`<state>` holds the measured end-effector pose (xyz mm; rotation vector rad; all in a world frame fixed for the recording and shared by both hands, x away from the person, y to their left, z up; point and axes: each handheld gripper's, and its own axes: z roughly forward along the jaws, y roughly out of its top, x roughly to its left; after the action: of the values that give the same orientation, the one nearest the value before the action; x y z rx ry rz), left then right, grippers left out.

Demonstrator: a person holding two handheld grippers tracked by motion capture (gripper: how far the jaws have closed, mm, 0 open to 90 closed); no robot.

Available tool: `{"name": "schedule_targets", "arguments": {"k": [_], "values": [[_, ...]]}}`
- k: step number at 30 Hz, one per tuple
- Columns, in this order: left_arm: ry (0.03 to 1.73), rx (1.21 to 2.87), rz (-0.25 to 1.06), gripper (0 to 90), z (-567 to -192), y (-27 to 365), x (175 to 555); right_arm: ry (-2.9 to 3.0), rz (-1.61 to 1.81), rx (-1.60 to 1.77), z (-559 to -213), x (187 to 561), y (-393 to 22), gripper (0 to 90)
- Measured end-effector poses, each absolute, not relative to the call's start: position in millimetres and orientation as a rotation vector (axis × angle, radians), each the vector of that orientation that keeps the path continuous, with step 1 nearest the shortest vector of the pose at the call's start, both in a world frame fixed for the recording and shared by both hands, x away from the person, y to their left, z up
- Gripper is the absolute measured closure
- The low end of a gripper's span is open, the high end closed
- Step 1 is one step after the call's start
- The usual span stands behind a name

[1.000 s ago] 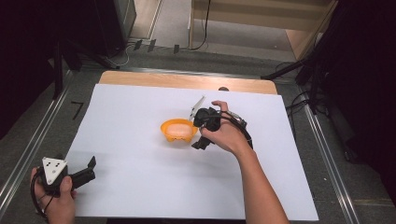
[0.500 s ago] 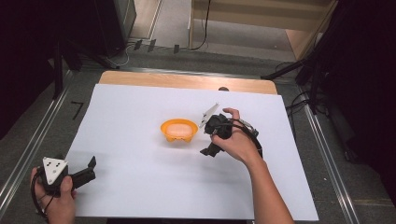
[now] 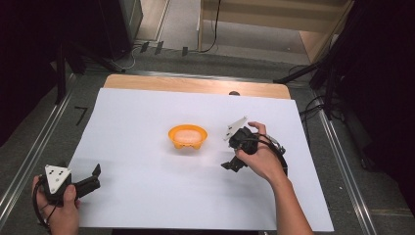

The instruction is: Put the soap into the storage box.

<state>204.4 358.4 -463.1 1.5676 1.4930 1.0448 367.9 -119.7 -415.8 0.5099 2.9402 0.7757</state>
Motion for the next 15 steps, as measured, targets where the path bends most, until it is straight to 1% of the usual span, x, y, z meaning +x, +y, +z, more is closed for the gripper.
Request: {"name": "schedule_targets", "arguments": {"k": [15], "values": [[1.492,1.567,1.047,0.0,-463.3,358.1,204.4,2.878,0.844,0.611,-424.5,346.5,-158.3,0.0]]}}
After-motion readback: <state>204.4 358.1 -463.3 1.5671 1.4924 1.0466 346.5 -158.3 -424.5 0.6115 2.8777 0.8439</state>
